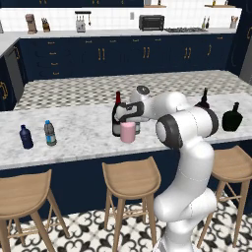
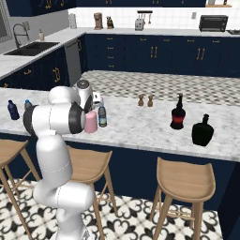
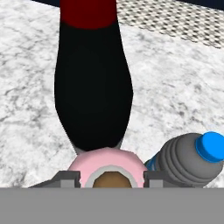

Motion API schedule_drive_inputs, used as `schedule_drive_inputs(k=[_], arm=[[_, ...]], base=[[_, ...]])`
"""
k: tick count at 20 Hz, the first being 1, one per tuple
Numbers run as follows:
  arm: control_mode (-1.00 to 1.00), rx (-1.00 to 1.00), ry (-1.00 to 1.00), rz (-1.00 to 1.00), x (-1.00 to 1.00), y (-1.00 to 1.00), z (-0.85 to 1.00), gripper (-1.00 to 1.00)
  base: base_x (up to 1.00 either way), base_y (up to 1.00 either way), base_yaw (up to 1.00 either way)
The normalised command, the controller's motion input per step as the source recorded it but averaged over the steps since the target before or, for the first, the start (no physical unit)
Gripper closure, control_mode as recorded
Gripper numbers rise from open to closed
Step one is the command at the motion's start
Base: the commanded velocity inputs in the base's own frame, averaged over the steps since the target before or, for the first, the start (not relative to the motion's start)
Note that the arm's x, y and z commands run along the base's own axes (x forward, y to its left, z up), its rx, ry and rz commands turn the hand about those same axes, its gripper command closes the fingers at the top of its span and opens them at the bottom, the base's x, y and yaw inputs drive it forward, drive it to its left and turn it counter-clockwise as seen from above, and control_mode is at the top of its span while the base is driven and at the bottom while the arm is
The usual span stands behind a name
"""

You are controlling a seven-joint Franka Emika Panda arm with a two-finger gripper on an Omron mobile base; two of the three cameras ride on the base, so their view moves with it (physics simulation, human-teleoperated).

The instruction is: Move the plastic bottles in the middle to the plastics group, and the glass bottles in the middle to the glass group.

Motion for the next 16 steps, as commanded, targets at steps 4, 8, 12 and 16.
schedule_drive_inputs(k=[4, 8, 12, 16], arm=[[-1.0, 0.0, 0.0, 0.0, 0.0, 0.0, 0.0, 1.0], [-1.0, 0.0, 0.0, 0.0, -0.07, -0.02, 0.01, 1.0], [-1.0, 0.0, 0.02, 0.0, -0.25, -0.2, 0.35, 1.0], [-1.0, 0.0, 0.06, 0.0, -0.31, -0.33, 0.49, 1.0]], base=[[0.0, 0.0, 0.0], [0.0, 0.0, 0.0], [0.0, 0.0, 0.0], [0.0, 0.0, 0.0]])
